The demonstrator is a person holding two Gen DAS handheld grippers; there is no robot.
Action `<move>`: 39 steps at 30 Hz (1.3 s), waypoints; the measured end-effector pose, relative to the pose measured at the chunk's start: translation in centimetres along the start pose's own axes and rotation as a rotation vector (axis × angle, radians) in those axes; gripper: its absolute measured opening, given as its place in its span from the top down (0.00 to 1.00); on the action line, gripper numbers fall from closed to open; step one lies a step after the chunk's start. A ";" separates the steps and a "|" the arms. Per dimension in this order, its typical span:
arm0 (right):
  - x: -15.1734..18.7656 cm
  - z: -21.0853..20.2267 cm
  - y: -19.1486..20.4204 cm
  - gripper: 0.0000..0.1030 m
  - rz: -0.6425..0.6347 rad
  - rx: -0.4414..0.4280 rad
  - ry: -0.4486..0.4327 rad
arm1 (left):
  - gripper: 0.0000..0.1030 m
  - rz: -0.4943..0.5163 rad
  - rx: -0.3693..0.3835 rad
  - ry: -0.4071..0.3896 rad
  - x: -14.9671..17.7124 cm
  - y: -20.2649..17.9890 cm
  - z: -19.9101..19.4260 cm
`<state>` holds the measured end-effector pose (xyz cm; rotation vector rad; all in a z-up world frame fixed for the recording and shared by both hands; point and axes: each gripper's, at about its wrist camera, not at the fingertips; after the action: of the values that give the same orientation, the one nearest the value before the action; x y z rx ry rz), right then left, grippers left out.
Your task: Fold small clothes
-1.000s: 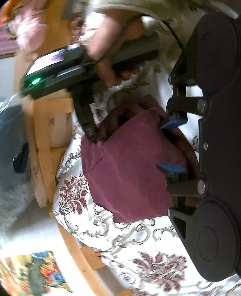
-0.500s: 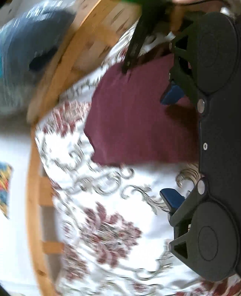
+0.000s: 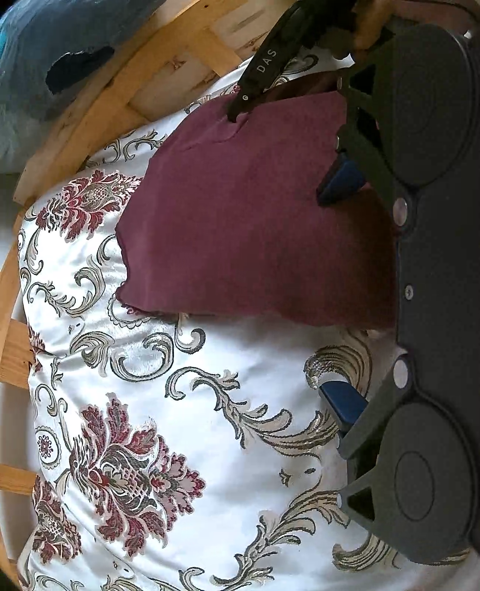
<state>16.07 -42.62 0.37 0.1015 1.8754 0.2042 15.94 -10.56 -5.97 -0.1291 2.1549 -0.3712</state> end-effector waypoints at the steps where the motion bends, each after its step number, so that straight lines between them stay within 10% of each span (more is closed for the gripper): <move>1: 0.0 0.0 0.0 0.41 -0.001 0.001 0.000 | 0.00 0.000 0.001 0.000 0.0 0.0 0.1; 15: -0.5 -0.8 0.1 0.35 0.033 -0.016 -0.087 | 0.00 -0.005 0.009 0.010 0.1 0.2 0.3; 24: -0.8 -0.1 2.2 0.90 -0.071 -0.077 -0.140 | 0.00 0.001 0.014 0.019 0.2 0.3 0.4; 29: -1.1 -0.2 4.2 0.91 -0.181 -0.140 -0.180 | 0.00 0.007 0.009 0.014 0.2 0.2 0.3; 39: -0.6 1.7 0.0 0.88 0.079 -0.076 -0.093 | 0.00 0.001 0.014 0.022 0.2 0.4 0.4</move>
<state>17.85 -42.61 0.41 0.1311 1.7705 0.3201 16.19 -10.34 -6.47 -0.1161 2.1731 -0.3884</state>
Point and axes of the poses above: each gripper's, at about its wrist camera, not at the fingertips, and z roughly the way its jaws point, y to its left, x to its underside, and after that the axes turned 15 degrees about -y, right-handed
